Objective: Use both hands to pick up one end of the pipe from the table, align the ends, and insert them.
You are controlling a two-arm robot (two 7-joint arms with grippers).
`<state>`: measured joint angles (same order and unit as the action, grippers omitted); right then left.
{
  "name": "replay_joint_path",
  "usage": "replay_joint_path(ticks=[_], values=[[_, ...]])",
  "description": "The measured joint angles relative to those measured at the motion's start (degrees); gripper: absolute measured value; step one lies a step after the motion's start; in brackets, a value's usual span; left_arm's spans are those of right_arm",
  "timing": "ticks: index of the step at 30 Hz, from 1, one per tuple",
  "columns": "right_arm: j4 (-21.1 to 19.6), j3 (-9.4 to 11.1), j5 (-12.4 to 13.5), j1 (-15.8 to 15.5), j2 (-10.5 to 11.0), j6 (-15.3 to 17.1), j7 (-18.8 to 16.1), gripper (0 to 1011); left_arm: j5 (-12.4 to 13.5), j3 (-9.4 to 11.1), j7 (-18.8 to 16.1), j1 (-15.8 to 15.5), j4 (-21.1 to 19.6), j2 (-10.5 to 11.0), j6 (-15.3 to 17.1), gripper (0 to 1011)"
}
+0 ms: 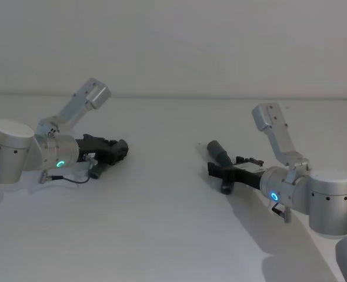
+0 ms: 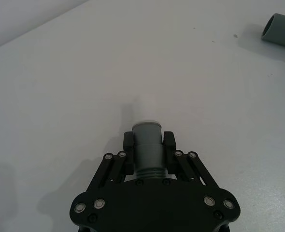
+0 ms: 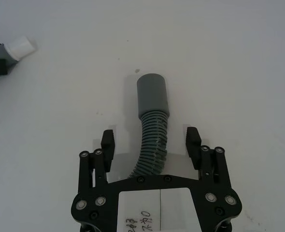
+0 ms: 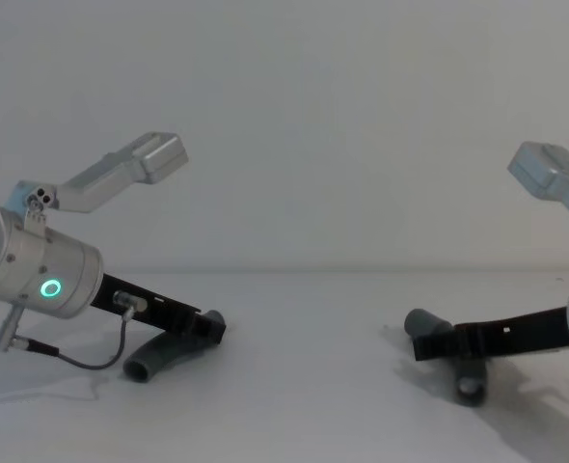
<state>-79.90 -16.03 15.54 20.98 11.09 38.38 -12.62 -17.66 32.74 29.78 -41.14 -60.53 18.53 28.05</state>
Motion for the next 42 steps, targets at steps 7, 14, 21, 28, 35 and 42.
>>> replay_joint_path(ticks=[7, 14, 21, 28, 35, 42], values=[[0.2, 0.1, -0.1, 0.0, -0.1, 0.1, 0.0, 707, 0.0, 0.0, 0.0, 0.0, 0.0, 0.0, 0.0, 343], [0.3, 0.1, -0.2, 0.1, -0.1, 0.2, -0.1, 463, 0.0, 0.0, 0.0, 0.0, 0.0, 0.0, 0.0, 343], [0.3, 0.0, -0.2, 0.1, -0.2, 0.3, -0.2, 282, 0.0, 0.0, 0.0, 0.0, 0.0, 0.0, 0.0, 343], [0.4, 0.1, -0.2, 0.1, -0.2, 0.3, -0.2, 282, 0.0, 0.0, 0.0, 0.0, 0.0, 0.0, 0.0, 343], [0.4, 0.1, -0.3, 0.1, -0.2, 0.3, -0.2, 282, 0.0, 0.0, 0.0, 0.0, 0.0, 0.0, 0.0, 343], [0.4, 0.1, -0.3, 0.1, -0.2, 0.3, -0.2, 283, 0.0, 0.0, 0.0, 0.0, 0.0, 0.0, 0.0, 343]])
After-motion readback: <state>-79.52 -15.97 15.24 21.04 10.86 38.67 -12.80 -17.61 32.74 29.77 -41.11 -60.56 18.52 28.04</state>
